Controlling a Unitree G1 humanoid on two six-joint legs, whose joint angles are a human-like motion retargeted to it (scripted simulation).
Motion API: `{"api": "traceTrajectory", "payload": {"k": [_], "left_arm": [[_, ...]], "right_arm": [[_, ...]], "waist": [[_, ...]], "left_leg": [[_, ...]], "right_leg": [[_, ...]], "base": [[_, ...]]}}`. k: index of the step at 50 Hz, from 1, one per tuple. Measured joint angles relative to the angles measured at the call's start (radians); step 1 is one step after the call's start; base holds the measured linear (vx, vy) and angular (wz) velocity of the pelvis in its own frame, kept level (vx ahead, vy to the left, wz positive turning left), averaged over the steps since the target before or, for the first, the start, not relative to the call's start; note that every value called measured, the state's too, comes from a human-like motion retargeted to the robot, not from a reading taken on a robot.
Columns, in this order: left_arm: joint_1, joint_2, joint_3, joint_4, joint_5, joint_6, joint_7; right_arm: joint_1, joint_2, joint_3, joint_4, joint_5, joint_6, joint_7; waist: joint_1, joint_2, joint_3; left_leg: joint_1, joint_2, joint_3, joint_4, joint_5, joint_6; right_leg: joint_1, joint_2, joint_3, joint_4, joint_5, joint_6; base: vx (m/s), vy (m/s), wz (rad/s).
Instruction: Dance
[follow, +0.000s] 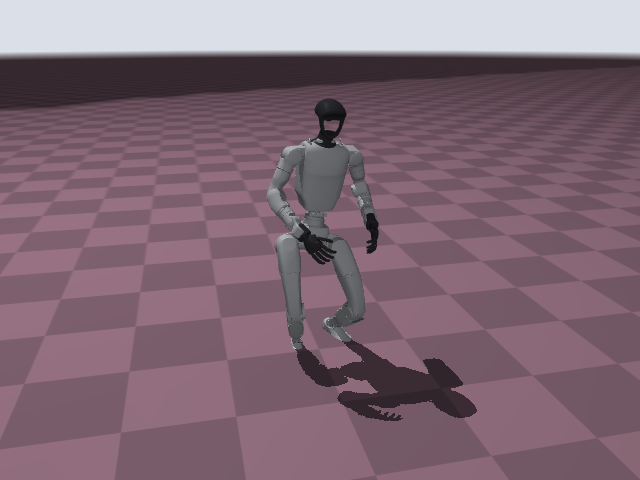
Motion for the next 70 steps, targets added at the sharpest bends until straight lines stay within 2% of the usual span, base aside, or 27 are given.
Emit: {"api": "traceTrajectory", "payload": {"k": [3,6,10,12,15,18,20,23,27,30,34,37,39,41,43,45,47,50,51,52,55,58,60,63,65,67,70], "left_arm": [[-0.030,-0.023,-0.044,0.049,0.009,-0.018,0.063],[-0.036,-0.056,-0.060,0.089,0.002,-0.033,0.132],[-0.011,-0.101,-0.054,0.118,-0.050,-0.033,0.188],[0.002,-0.115,-0.048,0.117,-0.091,-0.027,0.194],[0.003,-0.119,-0.041,0.092,-0.151,-0.017,0.181],[-0.018,-0.086,-0.034,0.028,-0.180,-0.002,0.165],[-0.029,-0.058,-0.029,-0.025,-0.176,0.004,0.160],[-0.034,-0.011,-0.020,-0.105,-0.143,0.005,0.160],[-0.029,0.026,-0.022,-0.181,-0.081,0.007,0.161],[0.003,0.046,-0.005,-0.230,-0.029,0.015,0.162],[0.076,0.030,0.016,-0.235,0.053,0.022,0.147],[0.111,0.021,0.019,-0.202,0.143,0.023,0.102],[0.132,0.024,0.021,-0.186,0.204,0.024,0.059],[0.152,0.042,0.036,-0.191,0.245,0.023,0.020],[0.185,0.068,0.076,-0.218,0.247,0.028,-0.010],[0.248,0.083,0.138,-0.266,0.204,0.034,-0.034],[0.340,0.067,0.207,-0.315,0.126,0.030,-0.054],[0.472,-0.006,0.289,-0.362,-0.028,0.022,-0.085],[0.498,-0.040,0.303,-0.362,-0.070,0.022,-0.088],[0.520,-0.071,0.314,-0.360,-0.108,0.023,-0.090],[0.546,-0.142,0.319,-0.324,-0.179,0.039,-0.078],[0.537,-0.153,0.292,-0.265,-0.172,0.049,-0.036],[0.514,-0.129,0.267,-0.215,-0.120,0.048,0.001],[0.457,-0.051,0.222,-0.120,0.027,0.032,0.040],[0.422,0.006,0.192,-0.052,0.141,0.019,0.048],[0.398,0.059,0.162,0.018,0.248,0.000,0.046],[0.375,0.112,0.124,0.146,0.374,-0.026,0.026]], "right_arm": [[-0.090,-0.012,0.059,-0.088,-0.004,-0.023,-0.031],[-0.170,-0.030,0.105,-0.151,-0.015,-0.042,-0.058],[-0.243,-0.060,0.148,-0.200,-0.023,-0.044,-0.065],[-0.262,-0.076,0.164,-0.221,-0.019,-0.038,-0.057],[-0.283,-0.097,0.183,-0.269,0.001,-0.019,-0.037],[-0.314,-0.115,0.199,-0.351,0.036,-0.002,-0.015],[-0.334,-0.125,0.207,-0.423,0.054,0.000,-0.002],[-0.363,-0.141,0.206,-0.548,0.073,-0.009,0.014],[-0.397,-0.167,0.189,-0.688,0.064,-0.023,0.019],[-0.414,-0.184,0.181,-0.738,0.018,-0.023,0.012],[-0.406,-0.172,0.201,-0.659,-0.079,-0.016,-0.002],[-0.404,-0.136,0.247,-0.547,-0.164,-0.013,0.006],[-0.422,-0.103,0.285,-0.479,-0.222,-0.015,0.017],[-0.462,-0.077,0.318,-0.445,-0.273,-0.014,0.022],[-0.524,-0.067,0.333,-0.453,-0.309,-0.010,0.011],[-0.575,-0.076,0.321,-0.496,-0.332,-0.004,-0.003],[-0.576,-0.090,0.284,-0.544,-0.346,0.001,-0.010],[-0.497,-0.092,0.217,-0.587,-0.347,0.001,-0.006],[-0.458,-0.088,0.203,-0.585,-0.341,0.000,-0.003],[-0.419,-0.084,0.192,-0.580,-0.332,-0.001,0.000],[-0.311,-0.077,0.192,-0.532,-0.298,-0.002,0.010],[-0.226,-0.097,0.235,-0.433,-0.274,-0.004,0.036],[-0.166,-0.122,0.270,-0.336,-0.273,-0.009,0.056],[-0.049,-0.174,0.265,-0.138,-0.316,-0.025,0.058],[0.041,-0.207,0.212,-0.002,-0.353,-0.032,0.033],[0.127,-0.237,0.102,0.109,-0.367,-0.037,-0.027],[0.225,-0.270,-0.115,0.214,-0.330,-0.033,-0.135]], "waist": [[0.022,0.005,0.009],[0.047,-0.025,0.023],[0.068,-0.073,0.061],[0.072,-0.091,0.095],[0.060,-0.111,0.157],[0.044,-0.094,0.204],[0.032,-0.061,0.210],[0.008,0.001,0.197],[0.002,0.063,0.184],[0.026,0.067,0.167],[0.066,0.047,0.123],[0.103,0.066,0.073],[0.133,0.090,0.044],[0.161,0.117,0.025],[0.203,0.151,0.010],[0.255,0.169,0.000],[0.306,0.151,0.003],[0.362,0.082,0.015],[0.379,0.057,0.020],[0.394,0.031,0.024],[0.418,-0.047,0.030],[0.420,-0.121,0.018],[0.414,-0.156,-0.003],[0.364,-0.174,-0.046],[0.307,-0.179,-0.072],[0.228,-0.190,-0.091],[0.080,-0.226,-0.112]], "left_leg": [[0.020,-0.108,0.019,-0.102,-0.007,0.023],[0.007,-0.273,0.002,-0.199,-0.015,0.073],[0.009,-0.533,-0.068,-0.291,-0.009,0.141],[0.033,-0.660,-0.115,-0.310,-0.002,0.173],[0.092,-0.833,-0.204,-0.331,0.022,0.211],[0.160,-0.920,-0.327,-0.357,0.054,0.225],[0.176,-0.927,-0.399,-0.347,0.064,0.222],[0.181,-0.876,-0.411,-0.316,0.076,0.198],[0.187,-0.814,-0.409,-0.250,0.074,0.165],[0.191,-0.816,-0.395,-0.236,0.060,0.178],[0.173,-0.858,-0.364,-0.232,0.047,0.207],[0.107,-0.840,-0.297,-0.132,0.075,0.188],[0.009,-0.771,-0.218,0.017,0.183,0.154],[-0.130,-0.628,-0.114,0.225,0.322,0.173],[-0.311,-0.516,-0.084,0.436,0.454,0.190],[-0.509,-0.464,-0.102,0.606,0.588,0.182],[-0.688,-0.486,-0.121,0.716,0.708,0.152],[-0.898,-0.604,-0.128,0.794,0.856,0.072],[-0.939,-0.651,-0.133,0.797,0.888,0.041],[-0.973,-0.695,-0.136,0.795,0.915,0.013],[-1.011,-0.802,-0.145,0.744,0.956,-0.031],[-0.941,-0.847,-0.191,0.605,0.898,-0.021],[-0.831,-0.855,-0.251,0.472,0.803,-0.005],[-0.615,-0.827,-0.324,0.259,0.559,0.042],[-0.478,-0.794,-0.323,0.123,0.413,0.078],[-0.362,-0.750,-0.266,-0.016,0.292,0.123],[-0.228,-0.709,-0.133,-0.223,0.215,0.158]], "right_leg": [[-0.015,-0.088,-0.036,0.024,0.021,0.015],[-0.067,-0.225,-0.023,0.125,0.031,0.040],[-0.133,-0.397,0.099,0.325,0.061,0.094],[-0.149,-0.444,0.198,0.439,0.096,0.129],[-0.175,-0.427,0.357,0.612,0.100,0.184],[-0.225,-0.325,0.427,0.788,0.255,0.237],[-0.286,-0.215,0.424,0.883,0.362,0.264],[-0.404,-0.068,0.362,0.969,0.490,0.297],[-0.541,0.046,0.274,1.006,0.619,0.334],[-0.579,0.026,0.264,0.994,0.656,0.345],[-0.508,-0.091,0.337,0.906,0.514,0.346],[-0.422,-0.164,0.359,0.787,0.362,0.341],[-0.377,-0.192,0.336,0.707,0.269,0.312],[-0.348,-0.202,0.293,0.636,0.185,0.275],[-0.340,-0.165,0.256,0.563,0.130,0.241],[-0.345,-0.104,0.250,0.491,0.137,0.233],[-0.351,-0.070,0.277,0.448,0.250,0.268],[-0.397,-0.034,0.312,0.454,0.569,0.347],[-0.416,-0.022,0.306,0.459,0.627,0.347],[-0.435,-0.015,0.305,0.464,0.665,0.347],[-0.475,-0.018,0.354,0.485,0.640,0.347],[-0.474,-0.031,0.450,0.500,0.505,0.346],[-0.457,-0.038,0.478,0.504,0.357,0.276],[-0.424,-0.006,0.511,0.484,0.139,0.173],[-0.410,0.035,0.562,0.462,0.084,0.143],[-0.406,0.071,0.625,0.444,0.074,0.145],[-0.426,0.106,0.709,0.441,0.089,0.177]], "base": [[-0.14,0.35,3.24],[-0.15,0.42,3.66],[-0.12,0.45,4.17],[-0.10,0.42,4.49],[-0.07,0.35,4.42],[-0.03,0.26,3.68],[-0.01,0.18,3.21],[0.04,0.11,2.96],[0.10,0.03,2.18],[0.17,0.00,1.33],[0.27,0.01,0.77],[0.35,-0.02,0.20],[0.34,-0.10,-0.33],[0.34,-0.15,-0.80],[0.34,-0.18,-1.73],[0.31,-0.18,-2.63],[0.25,-0.13,-3.32],[0.18,-0.09,-3.94],[0.15,-0.05,-4.52],[0.14,0.03,-4.86],[0.15,0.16,-5.21],[0.19,0.24,-5.50],[0.21,0.18,-5.61],[0.21,0.13,-5.41],[0.17,0.16,-5.20],[0.14,0.19,-5.04],[0.07,0.19,-4.84]]}}
